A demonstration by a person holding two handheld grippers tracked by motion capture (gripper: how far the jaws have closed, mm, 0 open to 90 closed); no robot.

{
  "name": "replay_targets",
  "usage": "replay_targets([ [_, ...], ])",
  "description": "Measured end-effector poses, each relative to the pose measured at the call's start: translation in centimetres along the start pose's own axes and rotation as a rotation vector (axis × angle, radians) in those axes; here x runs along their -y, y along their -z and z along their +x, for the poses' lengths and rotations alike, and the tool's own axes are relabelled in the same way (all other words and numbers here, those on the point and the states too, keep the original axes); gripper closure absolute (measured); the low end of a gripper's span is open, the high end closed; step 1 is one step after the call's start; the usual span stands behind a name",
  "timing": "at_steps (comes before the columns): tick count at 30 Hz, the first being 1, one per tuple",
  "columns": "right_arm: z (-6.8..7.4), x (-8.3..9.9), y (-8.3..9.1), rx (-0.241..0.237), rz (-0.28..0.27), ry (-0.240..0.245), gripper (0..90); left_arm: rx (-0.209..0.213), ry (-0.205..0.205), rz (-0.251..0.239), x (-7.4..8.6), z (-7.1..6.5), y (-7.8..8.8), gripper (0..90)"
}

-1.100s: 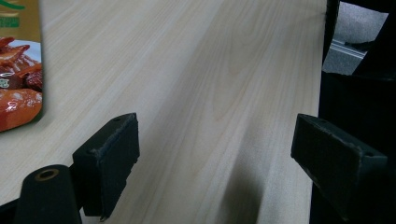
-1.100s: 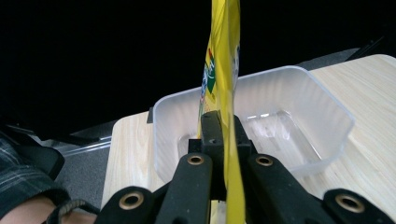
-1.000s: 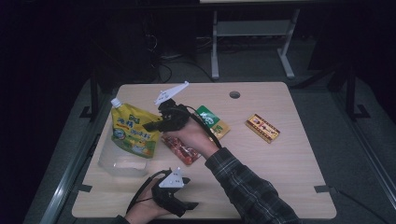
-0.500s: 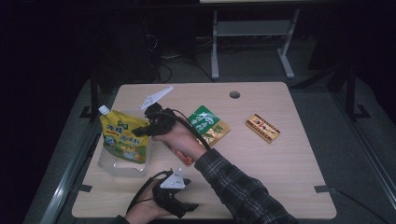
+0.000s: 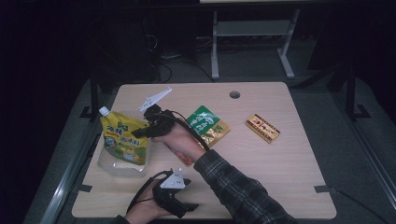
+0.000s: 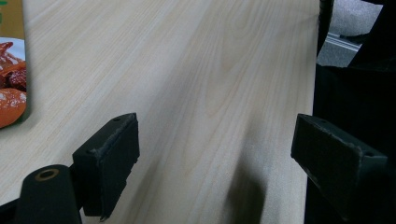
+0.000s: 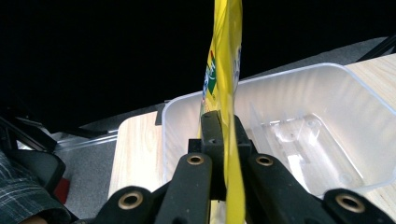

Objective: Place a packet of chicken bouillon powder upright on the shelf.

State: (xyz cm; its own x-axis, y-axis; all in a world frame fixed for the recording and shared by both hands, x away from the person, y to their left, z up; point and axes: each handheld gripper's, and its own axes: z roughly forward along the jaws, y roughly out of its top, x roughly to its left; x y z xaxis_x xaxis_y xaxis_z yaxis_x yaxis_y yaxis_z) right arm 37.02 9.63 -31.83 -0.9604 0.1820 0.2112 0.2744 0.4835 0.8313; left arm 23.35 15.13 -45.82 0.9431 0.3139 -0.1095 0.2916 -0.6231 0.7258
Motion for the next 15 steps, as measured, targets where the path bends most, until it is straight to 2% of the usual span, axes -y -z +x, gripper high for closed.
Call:
replay_targets([
  [1, 0.06, 0.02, -0.02, -0.005, 0.000, -0.011, 90.0, 0.000, -0.001, 0.000, 0.00, 0.00, 0.01, 14.7],
  [15, 0.08, 0.05, -0.77, 0.003, 0.041, 0.013, 89.2, 0.003, -0.007, -0.010, -0.09, -0.01, -0.10, 14.7],
])
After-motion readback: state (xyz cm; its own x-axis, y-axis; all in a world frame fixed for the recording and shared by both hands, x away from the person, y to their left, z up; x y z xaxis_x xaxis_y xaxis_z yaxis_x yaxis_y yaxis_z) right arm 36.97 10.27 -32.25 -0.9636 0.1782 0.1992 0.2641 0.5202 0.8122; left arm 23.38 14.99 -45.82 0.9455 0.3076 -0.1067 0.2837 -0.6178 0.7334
